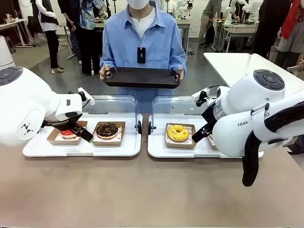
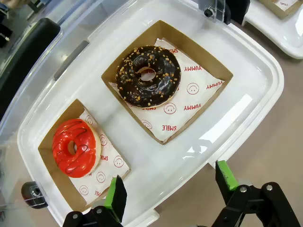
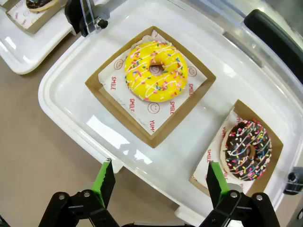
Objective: Provide the desired donut to the person.
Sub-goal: Pick up and lift the Paper togo box containing the Donut pointed at by the person.
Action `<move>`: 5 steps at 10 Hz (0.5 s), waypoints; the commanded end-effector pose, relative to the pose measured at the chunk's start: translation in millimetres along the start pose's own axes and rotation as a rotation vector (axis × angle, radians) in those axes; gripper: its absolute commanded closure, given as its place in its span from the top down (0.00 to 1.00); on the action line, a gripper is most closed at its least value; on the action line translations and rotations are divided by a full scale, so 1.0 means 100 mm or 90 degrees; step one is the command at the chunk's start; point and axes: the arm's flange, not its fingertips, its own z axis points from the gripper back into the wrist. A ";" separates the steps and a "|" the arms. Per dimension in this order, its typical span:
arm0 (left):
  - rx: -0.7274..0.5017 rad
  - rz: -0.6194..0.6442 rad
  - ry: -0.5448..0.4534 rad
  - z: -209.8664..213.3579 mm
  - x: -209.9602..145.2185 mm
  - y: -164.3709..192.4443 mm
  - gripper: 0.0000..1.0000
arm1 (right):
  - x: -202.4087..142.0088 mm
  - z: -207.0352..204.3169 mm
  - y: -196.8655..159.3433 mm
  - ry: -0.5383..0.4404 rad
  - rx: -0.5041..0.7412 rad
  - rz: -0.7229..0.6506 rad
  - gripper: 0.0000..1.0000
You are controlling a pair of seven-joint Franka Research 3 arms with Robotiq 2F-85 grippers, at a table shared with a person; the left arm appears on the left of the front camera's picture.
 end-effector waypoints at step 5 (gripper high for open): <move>0.000 0.000 0.000 0.00 0.00 0.00 1.00 | 0.00 0.00 0.00 0.000 0.000 0.000 1.00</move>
